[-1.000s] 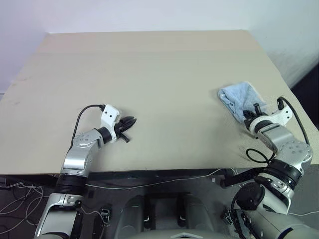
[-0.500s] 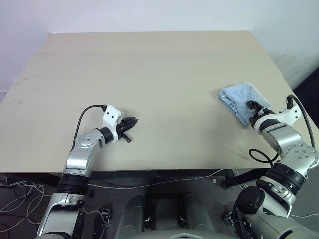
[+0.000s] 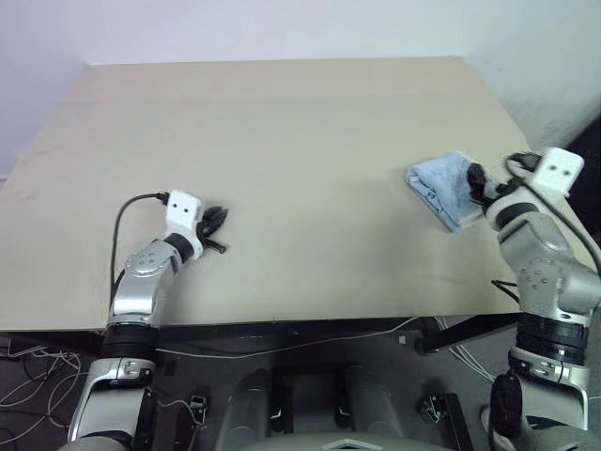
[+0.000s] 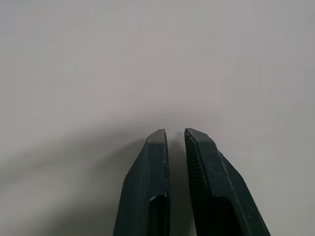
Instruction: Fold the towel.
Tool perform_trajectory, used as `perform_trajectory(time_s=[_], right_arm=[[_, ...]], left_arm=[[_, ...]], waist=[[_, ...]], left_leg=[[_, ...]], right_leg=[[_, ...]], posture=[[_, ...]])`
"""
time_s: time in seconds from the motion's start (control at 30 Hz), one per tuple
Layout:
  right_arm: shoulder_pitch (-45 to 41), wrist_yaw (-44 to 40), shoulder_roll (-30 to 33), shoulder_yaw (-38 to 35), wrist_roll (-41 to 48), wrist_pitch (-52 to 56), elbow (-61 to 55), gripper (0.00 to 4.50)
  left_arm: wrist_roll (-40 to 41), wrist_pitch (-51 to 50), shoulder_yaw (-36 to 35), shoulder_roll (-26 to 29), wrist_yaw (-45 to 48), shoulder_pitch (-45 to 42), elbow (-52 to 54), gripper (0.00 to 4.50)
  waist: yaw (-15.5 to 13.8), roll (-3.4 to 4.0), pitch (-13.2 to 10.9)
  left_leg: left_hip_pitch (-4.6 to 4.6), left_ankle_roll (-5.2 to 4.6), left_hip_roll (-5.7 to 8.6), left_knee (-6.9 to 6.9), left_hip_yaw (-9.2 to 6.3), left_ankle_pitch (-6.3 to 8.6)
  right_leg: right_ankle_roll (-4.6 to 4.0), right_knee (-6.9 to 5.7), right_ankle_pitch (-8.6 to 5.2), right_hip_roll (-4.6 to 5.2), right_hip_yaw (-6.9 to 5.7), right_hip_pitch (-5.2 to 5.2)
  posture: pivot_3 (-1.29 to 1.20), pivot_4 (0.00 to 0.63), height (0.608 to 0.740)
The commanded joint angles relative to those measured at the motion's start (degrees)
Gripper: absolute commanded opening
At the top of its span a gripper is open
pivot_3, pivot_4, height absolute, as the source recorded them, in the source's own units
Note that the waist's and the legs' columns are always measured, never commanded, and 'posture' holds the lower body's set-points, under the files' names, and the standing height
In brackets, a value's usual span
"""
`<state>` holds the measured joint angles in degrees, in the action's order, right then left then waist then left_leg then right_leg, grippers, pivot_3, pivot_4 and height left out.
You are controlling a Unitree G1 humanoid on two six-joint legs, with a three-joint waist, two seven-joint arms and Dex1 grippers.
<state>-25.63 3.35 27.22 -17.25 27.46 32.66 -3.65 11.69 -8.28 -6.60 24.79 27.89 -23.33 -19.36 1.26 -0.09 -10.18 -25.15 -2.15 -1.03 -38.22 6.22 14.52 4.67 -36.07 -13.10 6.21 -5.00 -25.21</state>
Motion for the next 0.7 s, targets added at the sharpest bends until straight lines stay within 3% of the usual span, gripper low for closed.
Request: perform_trajectory(time_s=[0.03,0.13,0.27,0.7], right_arm=[[-0.8,-7.8,1.4,10.3,-8.5,-7.8,-3.0,4.45],[-1.6,-13.5,1.6,18.4,-14.5,-12.7,-2.7,4.45],[-2.2,-20.3,-1.1,23.7,-15.1,-14.9,-3.1,4.45],[1.4,-31.3,-7.0,28.7,-14.9,-14.9,-4.3,4.45]], left_arm=[[-0.3,1.6,-3.3,1.5,-2.1,0.1,1.2,0.6],[0.0,1.0,-4.1,2.5,-2.1,1.6,2.8,0.6],[1.1,0.5,-5.4,2.9,-1.9,3.7,5.1,0.6],[4.1,-5.8,-6.4,2.2,-1.7,13.2,18.2,0.6]], waist=[[-0.2,-0.02,0.0],[-0.5,-0.02,0.0],[-0.7,-0.06,0.0],[-0.6,-0.09,0.0]], left_leg=[[0.0,0.0,0.0,-0.01,0.0,0.0],[-0.01,0.0,0.06,-0.02,0.01,0.0],[-0.01,0.01,0.08,-0.05,0.0,-0.01],[0.0,0.31,0.08,-0.06,-0.05,-0.17]], right_leg=[[0.0,0.0,0.0,0.01,0.0,0.0],[0.0,0.0,0.0,0.07,-0.01,0.02],[0.0,0.0,0.0,0.11,-0.03,0.05],[0.0,0.0,0.01,0.14,-0.1,0.09]], posture=[[0.0,0.15,0.74],[0.0,0.15,0.74],[0.0,0.15,0.74],[0.0,0.15,0.74]])
